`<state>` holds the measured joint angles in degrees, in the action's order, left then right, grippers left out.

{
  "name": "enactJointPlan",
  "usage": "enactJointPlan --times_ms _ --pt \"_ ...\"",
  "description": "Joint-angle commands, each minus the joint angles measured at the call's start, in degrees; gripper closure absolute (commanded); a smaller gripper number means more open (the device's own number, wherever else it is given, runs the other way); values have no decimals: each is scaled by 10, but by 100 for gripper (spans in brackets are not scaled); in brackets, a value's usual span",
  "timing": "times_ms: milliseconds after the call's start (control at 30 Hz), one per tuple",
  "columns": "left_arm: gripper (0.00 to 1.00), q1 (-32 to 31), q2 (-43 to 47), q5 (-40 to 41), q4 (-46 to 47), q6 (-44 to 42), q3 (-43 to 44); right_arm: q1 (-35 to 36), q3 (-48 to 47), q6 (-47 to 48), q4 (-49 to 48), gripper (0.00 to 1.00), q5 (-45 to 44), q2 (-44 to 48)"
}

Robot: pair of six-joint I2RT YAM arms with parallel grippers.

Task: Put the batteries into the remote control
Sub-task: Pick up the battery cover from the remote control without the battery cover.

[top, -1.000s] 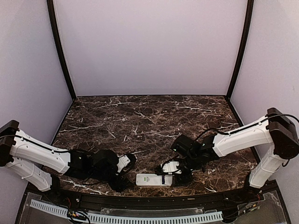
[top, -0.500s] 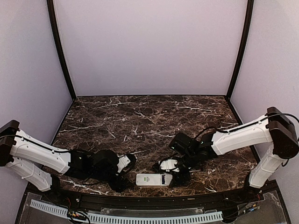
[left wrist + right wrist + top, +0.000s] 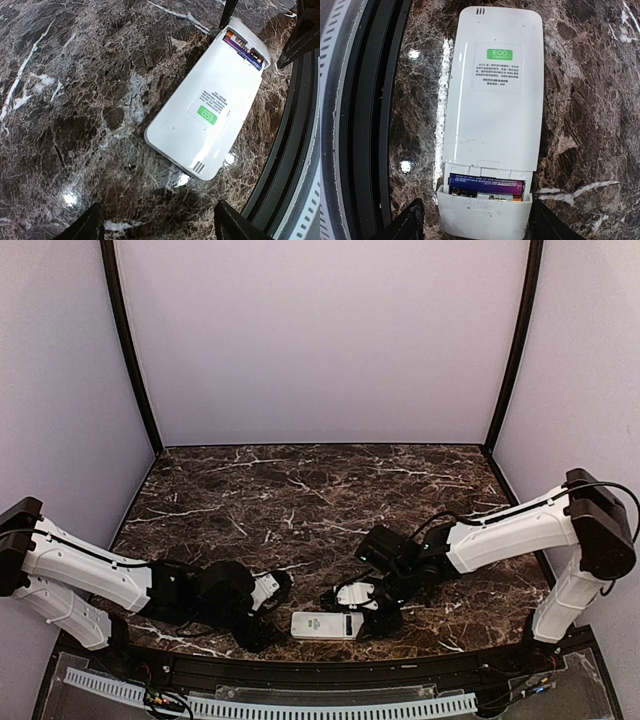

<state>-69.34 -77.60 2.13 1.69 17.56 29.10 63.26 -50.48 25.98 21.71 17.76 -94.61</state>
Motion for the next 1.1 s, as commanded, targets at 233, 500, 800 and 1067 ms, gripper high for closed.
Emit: enactJointPlan --times_ms 233,500,800,1067 --pt "25 -3 0 -6 2 -7 -7 22 -18 -12 15 33 -35 -14" --pt "25 -3 -1 -6 3 -7 -6 22 -19 -4 18 28 -45 1" --pt "25 -3 1 -8 2 -8 -8 22 13 10 13 24 -61 9" --pt "25 -3 -1 -11 3 -9 -6 18 23 5 7 25 -71 12"
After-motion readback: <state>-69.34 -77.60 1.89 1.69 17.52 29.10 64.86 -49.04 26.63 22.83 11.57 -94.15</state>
